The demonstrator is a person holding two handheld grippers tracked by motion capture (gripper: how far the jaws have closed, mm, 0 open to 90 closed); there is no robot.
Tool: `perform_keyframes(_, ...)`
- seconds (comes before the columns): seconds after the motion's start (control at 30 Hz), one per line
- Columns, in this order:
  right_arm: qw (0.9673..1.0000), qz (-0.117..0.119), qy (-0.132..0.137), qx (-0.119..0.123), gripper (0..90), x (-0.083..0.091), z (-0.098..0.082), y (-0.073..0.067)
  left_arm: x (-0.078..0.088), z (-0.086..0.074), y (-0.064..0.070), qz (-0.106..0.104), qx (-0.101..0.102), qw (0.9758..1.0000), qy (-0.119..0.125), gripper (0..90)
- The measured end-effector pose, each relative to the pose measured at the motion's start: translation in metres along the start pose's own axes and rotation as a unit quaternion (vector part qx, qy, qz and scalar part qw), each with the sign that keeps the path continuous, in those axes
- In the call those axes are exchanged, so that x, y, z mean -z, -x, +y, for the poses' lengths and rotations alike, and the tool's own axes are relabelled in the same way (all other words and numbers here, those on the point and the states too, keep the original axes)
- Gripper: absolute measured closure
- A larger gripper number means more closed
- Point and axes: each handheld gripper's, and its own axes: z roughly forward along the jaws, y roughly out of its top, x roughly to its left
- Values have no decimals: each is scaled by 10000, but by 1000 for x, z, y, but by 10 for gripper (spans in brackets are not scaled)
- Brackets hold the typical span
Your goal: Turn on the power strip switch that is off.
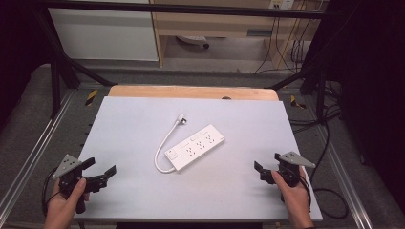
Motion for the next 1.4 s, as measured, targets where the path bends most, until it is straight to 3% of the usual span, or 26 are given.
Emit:
perform_keyframes(0.23,9999,100,-27,-78,62,1,0,-1,-3,-1,4,-104,-188,9997,-118,69)
perform_keyframes(0.5,9999,153,-60,19,66,0,2,-5,-6,-2,9,-212,-373,9988,-230,68)
perform_keyframes(0.93,9990,382,173,174,49,6,12,-13,-2,-3,9,-180,-351,9991,-121,61)
perform_keyframes(1.23,9982,576,106,154,34,9,18,-19,-3,-2,9,-193,-354,9991,-131,58)
perform_keyframes(1.4,9976,599,80,332,26,10,19,-25,-3,-2,9,-199,-344,9991,-136,58)
